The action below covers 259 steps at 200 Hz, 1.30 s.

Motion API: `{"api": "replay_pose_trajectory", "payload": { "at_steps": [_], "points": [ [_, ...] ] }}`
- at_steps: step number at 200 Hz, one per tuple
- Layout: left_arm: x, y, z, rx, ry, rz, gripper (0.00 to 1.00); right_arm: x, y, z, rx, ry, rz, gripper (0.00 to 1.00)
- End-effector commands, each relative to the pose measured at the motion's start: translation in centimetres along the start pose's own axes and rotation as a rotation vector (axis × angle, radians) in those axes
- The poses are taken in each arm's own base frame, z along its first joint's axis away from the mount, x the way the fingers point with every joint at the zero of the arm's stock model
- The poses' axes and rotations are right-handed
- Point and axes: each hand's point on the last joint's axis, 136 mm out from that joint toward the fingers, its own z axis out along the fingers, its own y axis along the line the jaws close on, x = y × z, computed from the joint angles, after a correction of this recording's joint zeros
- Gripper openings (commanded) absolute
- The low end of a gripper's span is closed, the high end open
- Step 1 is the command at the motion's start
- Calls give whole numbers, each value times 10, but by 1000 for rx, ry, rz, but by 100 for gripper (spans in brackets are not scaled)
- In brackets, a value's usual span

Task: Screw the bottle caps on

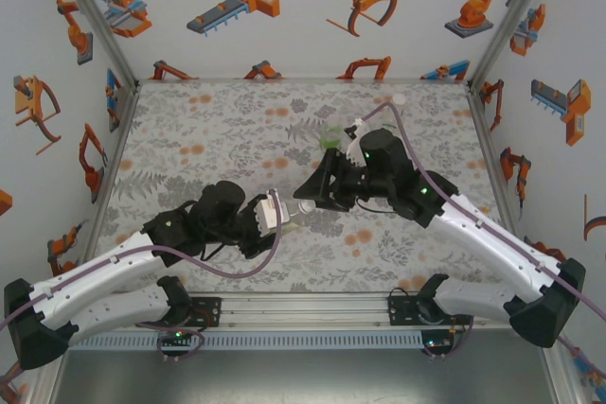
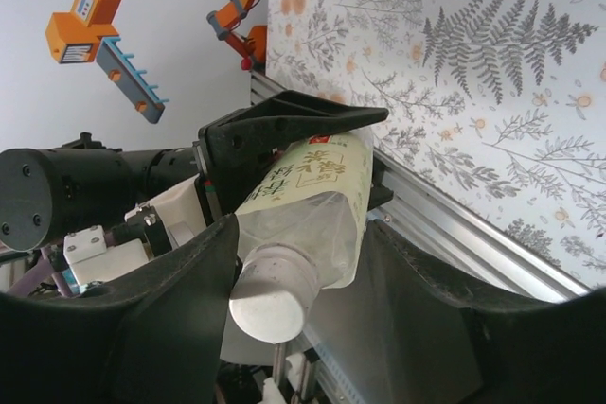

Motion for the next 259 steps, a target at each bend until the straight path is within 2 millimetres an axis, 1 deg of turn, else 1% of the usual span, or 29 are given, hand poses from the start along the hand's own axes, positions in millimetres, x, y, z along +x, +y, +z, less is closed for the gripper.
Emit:
{"api": "replay_pose_trajectory", "payload": {
  "at_steps": [1, 19, 29, 50, 66, 78, 88, 99, 120, 142, 181, 199, 259],
  "points": [
    [-21, -1, -7, 11, -77, 21, 0, -10, 18, -20, -21, -51, -78, 55],
    [-21, -2, -8, 15, -76, 22, 0, -15, 15, -30, 23, -71, -124, 55],
    [-21, -3, -8, 17, -78, 22, 0, -21, 18, -37, 28, -99, -165, 56],
    [-21, -3, -8, 19, -79, 21, 0, -32, 34, -52, 8, -157, -281, 56],
    [-21, -5, -8, 26, -81, 22, 0, -34, 51, -62, -21, -175, -443, 54],
    [-21, -5, -8, 31, -81, 22, 0, -29, 60, -65, -49, -155, -576, 54],
    [-21, -6, -8, 35, -81, 25, 0, -17, 68, -66, -101, -109, -707, 54],
    [-21, -7, -9, 42, -83, 28, 0, -6, 72, -67, -144, -70, -826, 54],
    [-22, -9, -9, 52, -88, 32, 0, 12, 77, -65, -232, 4, -969, 59],
    [-23, -10, -9, 59, -87, 34, 0, 26, 78, -59, -293, 100, -989, 62],
    [-22, -10, -9, 58, -86, 35, 0, 31, 69, -50, -298, 151, -951, 64],
    [-22, -10, -9, 58, -85, 37, 0, 32, 66, -46, -289, 164, -936, 64],
    [-21, -11, -9, 62, -84, 37, 0, 21, 50, -31, -199, 162, -911, 63]
  ]
}}
